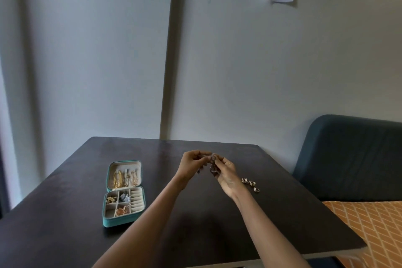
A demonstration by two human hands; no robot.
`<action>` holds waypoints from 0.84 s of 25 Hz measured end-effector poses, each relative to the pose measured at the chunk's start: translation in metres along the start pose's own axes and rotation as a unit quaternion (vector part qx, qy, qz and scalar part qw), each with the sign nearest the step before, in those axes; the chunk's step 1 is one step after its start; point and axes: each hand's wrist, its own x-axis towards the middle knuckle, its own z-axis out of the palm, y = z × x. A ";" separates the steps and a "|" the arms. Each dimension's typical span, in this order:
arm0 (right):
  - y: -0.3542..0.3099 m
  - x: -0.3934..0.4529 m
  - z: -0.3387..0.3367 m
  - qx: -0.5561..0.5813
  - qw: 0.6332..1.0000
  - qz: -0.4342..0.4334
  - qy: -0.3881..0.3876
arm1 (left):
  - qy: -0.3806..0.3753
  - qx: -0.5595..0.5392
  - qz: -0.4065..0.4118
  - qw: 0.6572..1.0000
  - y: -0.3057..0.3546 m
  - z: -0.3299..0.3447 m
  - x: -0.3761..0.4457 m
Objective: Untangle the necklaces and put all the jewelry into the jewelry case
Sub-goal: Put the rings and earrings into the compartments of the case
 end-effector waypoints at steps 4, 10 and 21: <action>0.008 0.003 0.025 -0.037 0.999 0.004 0.022 | 0.007 0.001 0.003 1.000 0.003 -0.021 -0.007; 0.013 -0.002 0.033 -0.111 0.993 -0.030 0.034 | -0.035 0.056 -0.015 0.998 0.004 -0.045 -0.013; 0.013 -0.006 0.023 -0.177 0.984 0.034 -0.012 | -0.074 0.044 0.013 0.996 0.018 -0.051 -0.012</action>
